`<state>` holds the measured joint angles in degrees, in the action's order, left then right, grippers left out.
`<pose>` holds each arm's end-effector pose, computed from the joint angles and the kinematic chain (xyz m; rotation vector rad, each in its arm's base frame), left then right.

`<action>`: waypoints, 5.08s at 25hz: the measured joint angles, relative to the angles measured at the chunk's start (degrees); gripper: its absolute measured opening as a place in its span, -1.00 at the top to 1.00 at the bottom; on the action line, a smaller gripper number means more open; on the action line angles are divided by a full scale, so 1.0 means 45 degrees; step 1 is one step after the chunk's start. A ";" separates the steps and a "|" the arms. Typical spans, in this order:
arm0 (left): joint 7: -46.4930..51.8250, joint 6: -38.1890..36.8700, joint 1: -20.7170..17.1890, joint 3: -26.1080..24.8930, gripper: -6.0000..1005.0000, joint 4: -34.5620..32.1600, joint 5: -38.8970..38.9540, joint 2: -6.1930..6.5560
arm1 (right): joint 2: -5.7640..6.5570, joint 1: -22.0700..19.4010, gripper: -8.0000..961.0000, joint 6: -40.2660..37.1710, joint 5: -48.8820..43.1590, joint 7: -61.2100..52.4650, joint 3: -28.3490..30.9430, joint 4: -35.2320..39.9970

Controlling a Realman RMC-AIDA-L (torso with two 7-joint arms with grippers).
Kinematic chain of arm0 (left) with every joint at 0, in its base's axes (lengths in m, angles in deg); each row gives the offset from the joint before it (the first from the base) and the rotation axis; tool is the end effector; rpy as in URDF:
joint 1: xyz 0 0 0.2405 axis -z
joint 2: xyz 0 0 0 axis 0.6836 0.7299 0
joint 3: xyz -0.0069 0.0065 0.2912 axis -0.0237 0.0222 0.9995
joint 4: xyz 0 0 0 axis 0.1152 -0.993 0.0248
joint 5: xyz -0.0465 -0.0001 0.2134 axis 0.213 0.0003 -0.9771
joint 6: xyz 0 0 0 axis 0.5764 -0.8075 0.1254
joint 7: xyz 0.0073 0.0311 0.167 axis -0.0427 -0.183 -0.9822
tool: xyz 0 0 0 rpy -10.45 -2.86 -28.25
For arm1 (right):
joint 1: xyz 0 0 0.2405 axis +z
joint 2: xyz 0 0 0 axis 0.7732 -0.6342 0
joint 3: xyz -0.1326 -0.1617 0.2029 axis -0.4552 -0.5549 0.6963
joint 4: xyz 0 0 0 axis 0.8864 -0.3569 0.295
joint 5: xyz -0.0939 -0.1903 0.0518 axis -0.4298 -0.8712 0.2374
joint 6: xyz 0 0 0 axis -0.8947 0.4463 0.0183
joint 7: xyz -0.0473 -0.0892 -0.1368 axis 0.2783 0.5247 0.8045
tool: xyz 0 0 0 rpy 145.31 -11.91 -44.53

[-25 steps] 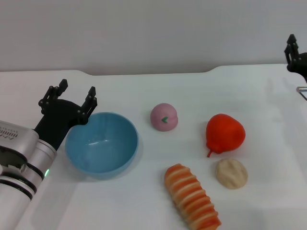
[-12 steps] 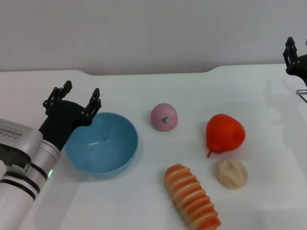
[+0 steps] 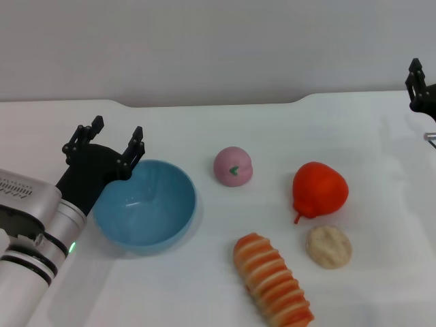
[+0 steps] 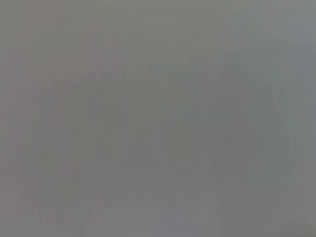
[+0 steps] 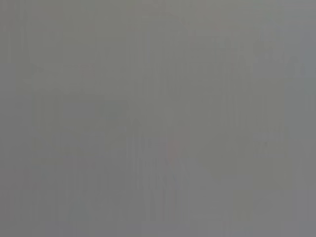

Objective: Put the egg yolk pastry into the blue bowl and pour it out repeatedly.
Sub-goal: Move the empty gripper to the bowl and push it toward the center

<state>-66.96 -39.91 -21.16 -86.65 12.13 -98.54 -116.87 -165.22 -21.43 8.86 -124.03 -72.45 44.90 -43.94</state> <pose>-0.3179 0.3576 -0.1014 -1.8244 -0.4890 -0.6405 0.3469 0.4165 -0.0213 -1.5138 0.5539 0.6485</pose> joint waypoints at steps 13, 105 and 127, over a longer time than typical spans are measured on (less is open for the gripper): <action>-0.0065 -0.0463 -0.0321 -0.1328 -0.39 0.0002 0.0091 -0.0018 | -0.0004 -0.0105 0.10 0.0060 0.0014 0.0028 0.0001 0.0122; -0.2615 2.5946 -0.0892 -1.3118 -0.38 1.6970 -0.4676 0.0263 | 0.0018 -0.2087 0.10 -0.4060 1.3162 0.5305 -1.2413 -0.3186; -0.2391 2.8904 0.3536 -1.3854 -0.34 1.0991 -0.6175 0.0208 | 0.0019 -0.1830 0.10 -0.4038 1.3268 0.5286 -1.2363 -0.2317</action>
<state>-77.72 90.16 -5.24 -148.99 61.59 -126.33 -115.94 -165.13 -29.66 -9.32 -64.32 -48.66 -10.73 -54.37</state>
